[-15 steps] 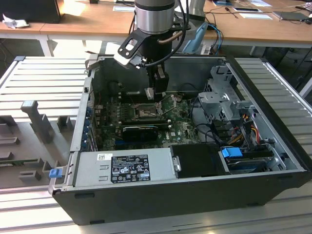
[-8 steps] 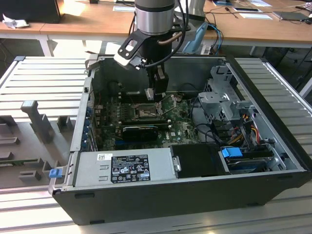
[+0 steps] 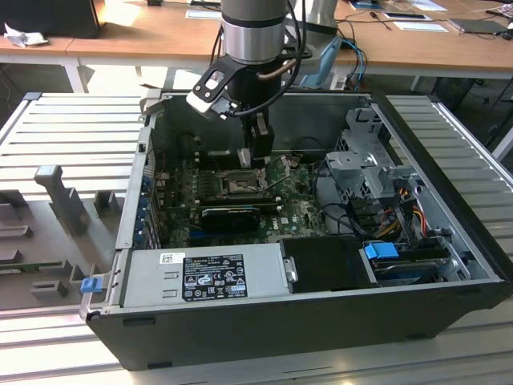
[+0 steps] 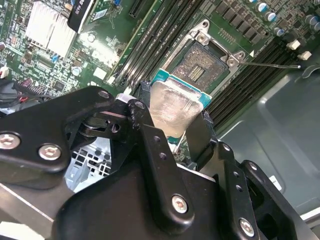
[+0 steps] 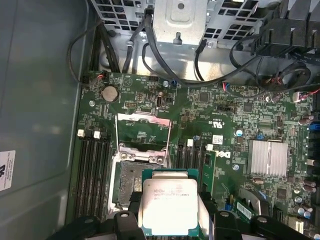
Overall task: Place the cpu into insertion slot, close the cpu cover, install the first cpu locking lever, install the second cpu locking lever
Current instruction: 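Place the cpu into insertion slot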
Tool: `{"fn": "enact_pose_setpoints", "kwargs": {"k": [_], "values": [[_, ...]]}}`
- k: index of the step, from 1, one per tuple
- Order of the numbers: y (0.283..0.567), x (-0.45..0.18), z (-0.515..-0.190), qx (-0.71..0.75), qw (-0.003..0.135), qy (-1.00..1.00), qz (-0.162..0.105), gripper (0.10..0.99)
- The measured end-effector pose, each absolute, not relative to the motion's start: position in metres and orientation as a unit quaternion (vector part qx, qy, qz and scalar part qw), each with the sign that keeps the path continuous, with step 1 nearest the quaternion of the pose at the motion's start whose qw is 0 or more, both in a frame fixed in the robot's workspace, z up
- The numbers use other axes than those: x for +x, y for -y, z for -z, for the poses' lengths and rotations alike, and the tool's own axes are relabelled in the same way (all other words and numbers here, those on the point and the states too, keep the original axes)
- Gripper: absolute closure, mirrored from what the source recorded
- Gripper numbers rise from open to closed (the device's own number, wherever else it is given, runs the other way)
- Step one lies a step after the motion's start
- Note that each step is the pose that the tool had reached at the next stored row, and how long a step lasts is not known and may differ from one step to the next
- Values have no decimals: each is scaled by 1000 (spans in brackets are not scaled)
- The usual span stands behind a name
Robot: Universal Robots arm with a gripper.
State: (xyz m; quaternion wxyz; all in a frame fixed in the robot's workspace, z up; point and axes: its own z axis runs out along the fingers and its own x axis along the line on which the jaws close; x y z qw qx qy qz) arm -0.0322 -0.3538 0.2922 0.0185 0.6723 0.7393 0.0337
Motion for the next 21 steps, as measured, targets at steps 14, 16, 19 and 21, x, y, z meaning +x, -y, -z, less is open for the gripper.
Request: {"fn": "enact_pose_setpoints", "kwargs": {"k": [14, 16, 19, 21], "values": [[353, -33, -271, 697, 18, -716, -34, 561], [351, -32, -269, 697, 18, -716, -35, 561], [349, -32, -264, 697, 18, -716, -35, 561], [346, -33, -258, 699, 18, -714, -35, 561]]}}
